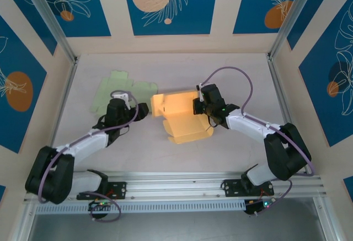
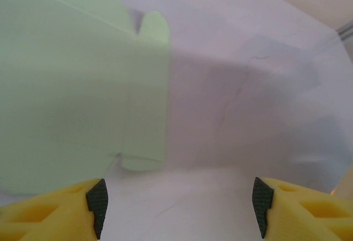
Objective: Fold the paper box
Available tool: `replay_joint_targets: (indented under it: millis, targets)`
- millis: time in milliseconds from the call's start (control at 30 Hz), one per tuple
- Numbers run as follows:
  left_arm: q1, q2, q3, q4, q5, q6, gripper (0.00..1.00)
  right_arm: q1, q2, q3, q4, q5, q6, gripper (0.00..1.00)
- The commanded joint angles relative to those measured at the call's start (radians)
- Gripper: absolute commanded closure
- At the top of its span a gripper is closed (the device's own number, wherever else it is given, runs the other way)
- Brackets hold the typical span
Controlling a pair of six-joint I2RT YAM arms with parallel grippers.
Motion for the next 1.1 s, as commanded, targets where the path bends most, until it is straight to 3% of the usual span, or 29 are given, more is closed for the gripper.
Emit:
replay_joint_targets:
  millis: [0,467,733,1067]
  targets:
    - [-0.032,0.062,0.048,0.138,0.101,-0.03,0.29,0.002,-0.022,-0.011,-0.006,-0.021,0.019,1.0]
    - [-0.135,0.135,0.055,0.252,0.123,-0.043,0.31,-0.002,0.045,0.031,-0.031,0.003,0.045,1.0]
    - [-0.158,0.131,0.033,0.299,0.206,0.016,0.3,-0.002,0.057,0.037,-0.038,0.011,0.049,1.0]
    - [-0.183,0.215,0.115,0.283,0.233,0.061,0.43,0.005,0.042,0.035,-0.033,0.0,0.043,1.0]
